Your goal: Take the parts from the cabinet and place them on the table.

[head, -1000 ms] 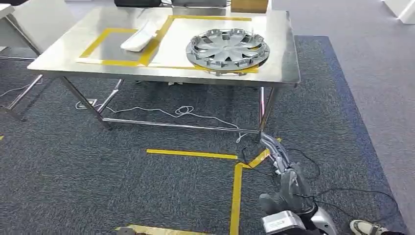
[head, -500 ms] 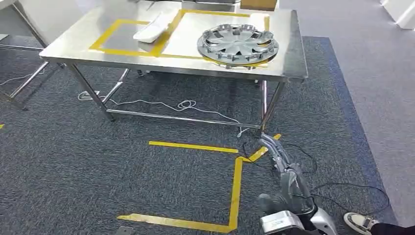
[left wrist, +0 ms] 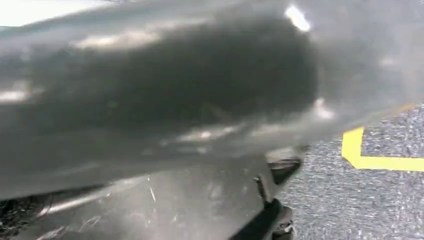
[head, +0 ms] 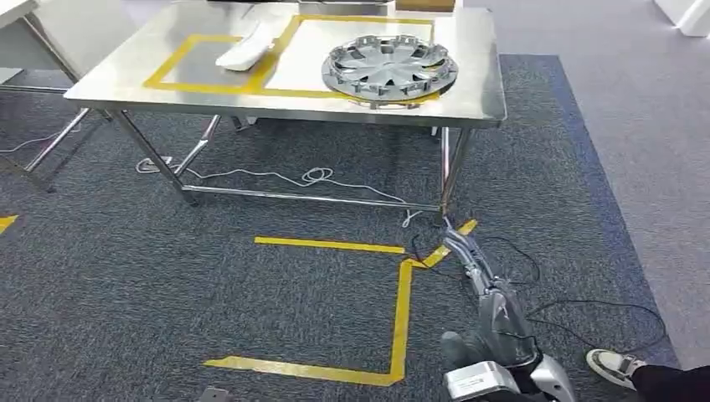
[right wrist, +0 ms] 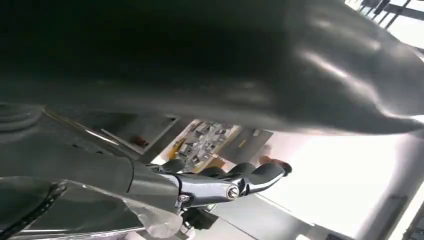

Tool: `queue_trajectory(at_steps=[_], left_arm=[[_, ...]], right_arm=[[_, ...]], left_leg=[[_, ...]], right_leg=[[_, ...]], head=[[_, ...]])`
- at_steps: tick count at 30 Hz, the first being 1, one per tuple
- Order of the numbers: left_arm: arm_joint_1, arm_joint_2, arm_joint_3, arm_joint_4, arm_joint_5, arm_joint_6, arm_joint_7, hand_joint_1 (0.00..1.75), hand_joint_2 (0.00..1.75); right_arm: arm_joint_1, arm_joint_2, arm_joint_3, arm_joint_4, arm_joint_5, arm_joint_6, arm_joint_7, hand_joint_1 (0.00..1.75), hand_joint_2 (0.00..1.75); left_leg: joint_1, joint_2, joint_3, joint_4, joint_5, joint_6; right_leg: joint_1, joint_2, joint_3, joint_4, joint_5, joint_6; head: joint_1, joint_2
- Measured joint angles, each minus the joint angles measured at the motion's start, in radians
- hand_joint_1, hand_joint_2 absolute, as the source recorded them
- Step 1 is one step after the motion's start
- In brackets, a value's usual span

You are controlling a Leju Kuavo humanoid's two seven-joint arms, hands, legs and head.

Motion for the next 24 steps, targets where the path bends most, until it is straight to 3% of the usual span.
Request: queue_trajectory(at_steps=[1, 2, 3, 5, 6, 7, 8, 9, 11, 12, 14, 15, 16, 17, 18, 20, 21, 23, 24], left_arm=[[0.001, 0.0, 0.0, 0.0, 0.001, 0.0, 0.0, 0.0, 0.0], [0.002, 0.0, 0.0, 0.0, 0.001, 0.0, 0.0, 0.0, 0.0], [0.002, 0.0, 0.0, 0.0, 0.001, 0.0, 0.0, 0.0, 0.0], [0.002, 0.001, 0.0, 0.0, 0.002, 0.0, 0.0, 0.0, 0.0], [0.002, 0.001, 0.0, 0.0, 0.002, 0.001, 0.0, 0.0, 0.0], [0.002, 0.001, 0.0, 0.0, 0.003, 0.001, 0.0, 0.0, 0.0], [0.002, 0.001, 0.0, 0.0, 0.003, 0.001, 0.0, 0.0, 0.0], [0.002, 0.002, 0.0, 0.0, 0.003, 0.001, 0.0, 0.0, 0.0], [0.001, 0.0, 0.0, 0.0, 0.003, 0.001, 0.0, 0.0, 0.0], [0.001, -0.001, 0.001, 0.0, 0.003, 0.001, 0.0, 0.0, 0.0], [0.002, -0.002, 0.001, 0.0, 0.004, 0.001, 0.0, 0.0, 0.0], [0.003, -0.002, 0.001, 0.0, 0.004, -0.001, 0.002, 0.0, 0.0], [0.003, 0.001, 0.001, 0.0, 0.004, -0.007, 0.009, 0.0, 0.0], [0.003, 0.003, 0.001, 0.0, 0.004, -0.016, 0.019, 0.0, 0.0], [0.003, 0.006, 0.002, 0.0, 0.004, -0.02, 0.024, 0.0, 0.0], [0.002, 0.008, 0.002, 0.0, 0.005, -0.023, 0.036, 0.0, 0.0], [0.003, 0.01, 0.003, 0.0, 0.006, -0.023, 0.039, 0.0, 0.0], [0.002, 0.013, 0.007, 0.0, 0.008, -0.023, 0.043, 0.0, 0.0], [0.004, 0.015, 0.008, 0.0, 0.01, -0.023, 0.043, 0.0, 0.0]], right_arm=[[0.0, 0.0, 0.0, 0.0, 0.001, 0.0, 0.0, 0.0, 0.0], [0.0, 0.0, 0.0, 0.0, 0.001, 0.0, 0.0, 0.0, 0.0], [-0.001, 0.0, 0.001, 0.0, 0.001, 0.0, 0.0, 0.0, 0.0], [-0.002, 0.0, 0.003, 0.0, 0.001, 0.001, 0.001, 0.0, 0.0], [-0.002, 0.0, 0.004, 0.0, 0.0, 0.001, 0.001, 0.0, 0.0], [-0.004, 0.0, 0.005, 0.0, -0.002, 0.001, 0.003, 0.0, 0.0], [-0.004, 0.0, 0.007, 0.0, -0.002, 0.001, 0.003, 0.0, 0.0], [-0.004, 0.0, 0.008, 0.0, -0.002, 0.001, 0.004, 0.0, 0.0], [-0.003, 0.0, 0.008, 0.0, -0.002, 0.001, 0.004, 0.0, 0.0], [-0.004, 0.0, 0.008, 0.0, -0.003, 0.001, 0.003, 0.0, 0.0], [-0.004, 0.0, 0.008, 0.001, -0.003, 0.002, 0.005, 0.0, 0.0], [-0.004, 0.0, 0.008, 0.002, -0.004, 0.003, 0.005, 0.0, 0.0], [-0.005, 0.0, 0.009, 0.005, -0.003, 0.005, 0.006, 0.0, 0.0], [-0.005, 0.0, 0.011, 0.009, -0.002, 0.008, 0.007, 0.0, 0.0], [-0.006, 0.0, 0.014, 0.011, 0.0, 0.008, 0.008, 0.0, 0.0], [-0.013, 0.0, 0.022, 0.02, 0.002, 0.008, 0.008, 0.0, 0.0], [-0.019, 0.0, 0.023, 0.025, 0.002, 0.007, 0.008, 0.0, 0.0], [-0.023, 0.0, 0.026, 0.033, 0.002, 0.005, 0.01, 0.0, 0.0], [-0.023, 0.0, 0.027, 0.037, 0.002, 0.003, 0.01, 0.0, 0.0]], left_leg=[[0.001, 0.0, -0.007, 0.03, 0.0, -0.001], [0.001, 0.0, 0.01, 0.013, 0.027, 0.0], [0.001, 0.0, 0.041, -0.047, 0.07, 0.002], [0.001, -0.001, 0.126, -0.225, 0.154, 0.013], [-0.002, -0.002, 0.148, -0.25, 0.13, 0.02], [-0.005, -0.002, 0.145, -0.263, 0.14, 0.025], [-0.006, -0.002, 0.14, -0.264, 0.14, 0.025], [-0.007, -0.002, 0.139, -0.271, 0.135, 0.033], [0.005, 0.001, 0.14, -0.294, 0.141, 0.046], [0.004, 0.0, 0.139, -0.297, 0.145, 0.051], [0.003, 0.001, 0.131, -0.295, 0.148, 0.055], [0.002, 0.001, 0.128, -0.295, 0.149, 0.056], [0.002, 0.002, 0.126, -0.293, 0.15, 0.055], [0.002, 0.002, 0.125, -0.291, 0.15, 0.055], [0.002, 0.002, 0.126, -0.289, 0.15, 0.055], [0.002, 0.0, 0.129, -0.286, 0.149, 0.053], [0.001, -0.001, 0.126, -0.286, 0.149, 0.048], [-0.008, -0.002, 0.11, -0.273, 0.15, 0.04], [-0.009, -0.002, 0.108, -0.272, 0.154, 0.051]], right_leg=[[0.0, 0.0, -0.004, 0.003, 0.002, 0.0], [0.0, 0.0, -0.007, 0.007, 0.002, 0.001], [0.0, 0.0, -0.01, 0.012, 0.001, 0.001], [0.001, 0.002, -0.009, 0.018, -0.003, 0.006], [0.004, 0.002, -0.021, 0.018, -0.003, 0.008], [0.005, 0.004, -0.02, 0.021, -0.001, 0.013], [0.005, 0.004, -0.021, 0.021, 0.002, 0.018], [0.004, 0.003, -0.026, 0.021, 0.005, 0.023], [0.005, 0.002, -0.039, 0.026, -0.006, 0.036], [0.005, 0.004, -0.052, 0.056, -0.031, 0.041], [0.002, 0.005, -0.125, 0.213, -0.111, 0.047], [0.002, 0.004, -0.161, 0.289, -0.138, 0.05], [0.002, 0.004, -0.184, 0.336, -0.146, 0.051], [0.001, 0.004, -0.182, 0.333, -0.126, 0.052], [0.001, 0.004, -0.161, 0.29, -0.09, 0.051], [-0.001, 0.004, -0.069, 0.097, 0.012, 0.046], [0.0, 0.004, -0.045, 0.047, 0.006, 0.045], [-0.001, 0.008, -0.039, 0.024, 0.008, 0.038], [0.0, 0.008, -0.042, 0.025, 0.009, 0.038]], head=[[0.0, 0.0], [0.0, 0.0], [0.0, 0.0], [0.0, 0.0], [0.001, 0.0], [0.0, 0.0], [0.002, 0.0], [0.001, 0.0], [0.002, 0.0], [0.005, 0.0], [0.011, 0.0], [0.01, 0.0], [0.01, 0.0], [0.01, 0.0], [0.011, 0.0], [0.011, 0.0], [0.01, 0.0], [0.007, 0.0], [0.008, 0.0]])
